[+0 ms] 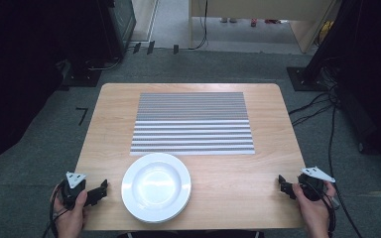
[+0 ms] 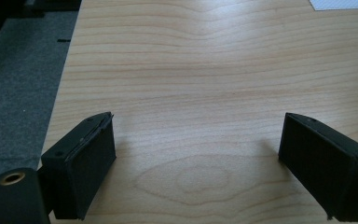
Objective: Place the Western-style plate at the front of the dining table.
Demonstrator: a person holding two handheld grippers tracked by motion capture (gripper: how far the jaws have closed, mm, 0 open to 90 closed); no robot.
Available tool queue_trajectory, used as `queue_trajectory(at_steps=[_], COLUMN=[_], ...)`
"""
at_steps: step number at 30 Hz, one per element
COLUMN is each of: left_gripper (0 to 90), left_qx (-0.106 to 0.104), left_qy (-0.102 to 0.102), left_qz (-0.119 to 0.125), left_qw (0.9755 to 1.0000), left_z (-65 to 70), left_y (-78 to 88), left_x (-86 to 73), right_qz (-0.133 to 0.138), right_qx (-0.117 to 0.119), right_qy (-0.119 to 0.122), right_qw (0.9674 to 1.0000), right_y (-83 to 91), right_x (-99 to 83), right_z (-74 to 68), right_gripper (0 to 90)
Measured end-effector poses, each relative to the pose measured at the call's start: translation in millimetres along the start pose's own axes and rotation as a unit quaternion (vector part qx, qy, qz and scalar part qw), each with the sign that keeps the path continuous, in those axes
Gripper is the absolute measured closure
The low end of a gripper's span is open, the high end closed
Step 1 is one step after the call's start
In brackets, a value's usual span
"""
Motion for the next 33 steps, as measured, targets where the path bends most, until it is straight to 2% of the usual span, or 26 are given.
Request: queue_trajectory(at_steps=[8, 12, 15, 23, 33], left_gripper=[11.4, 11.3, 11.3, 11.3, 11.3], left_qx=[-0.001, -0.017, -0.025, -0.036, -0.059], left_qy=[0.012, 0.021, 0.026, 0.02, 0.011], left_qz=[0.003, 0.018, 0.019, 0.032, 0.041], left_qw=[0.9999, 0.9995, 0.9992, 0.9986, 0.9974], left_z=[-1.3, 2.3, 4.3, 13.7, 31.6], left_y=[1.9, 6.7, 7.8, 15.1, 25.8], left_x=[1.3, 6.0, 7.1, 9.1, 10.3], right_qz=[-0.001, -0.004, 0.003, 0.025, 0.042], right_qx=[-0.001, 0.006, 0.011, 0.008, 0.019], right_qy=[-0.002, -0.004, -0.01, -0.013, -0.014], right_qw=[1.0, 1.0, 0.9999, 0.9996, 0.9988], right_y=[-0.3, 0.3, 1.8, 8.6, 14.6], right_x=[0.3, 2.2, 5.1, 14.3, 23.3], right_z=[-0.4, -3.5, -6.0, -11.8, -22.5], right_gripper=[7.7, 8.2, 8.3, 8.4, 8.5])
Point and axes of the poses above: each handheld gripper's, and its own axes: y roughly backward along the jaws, x roughly out of its top, z roughly to its right, the point moved 7 cm from there along -y, roughly forward along the jaws, and after that the axes turned 14 degrees about y, right-handed, at the moved point
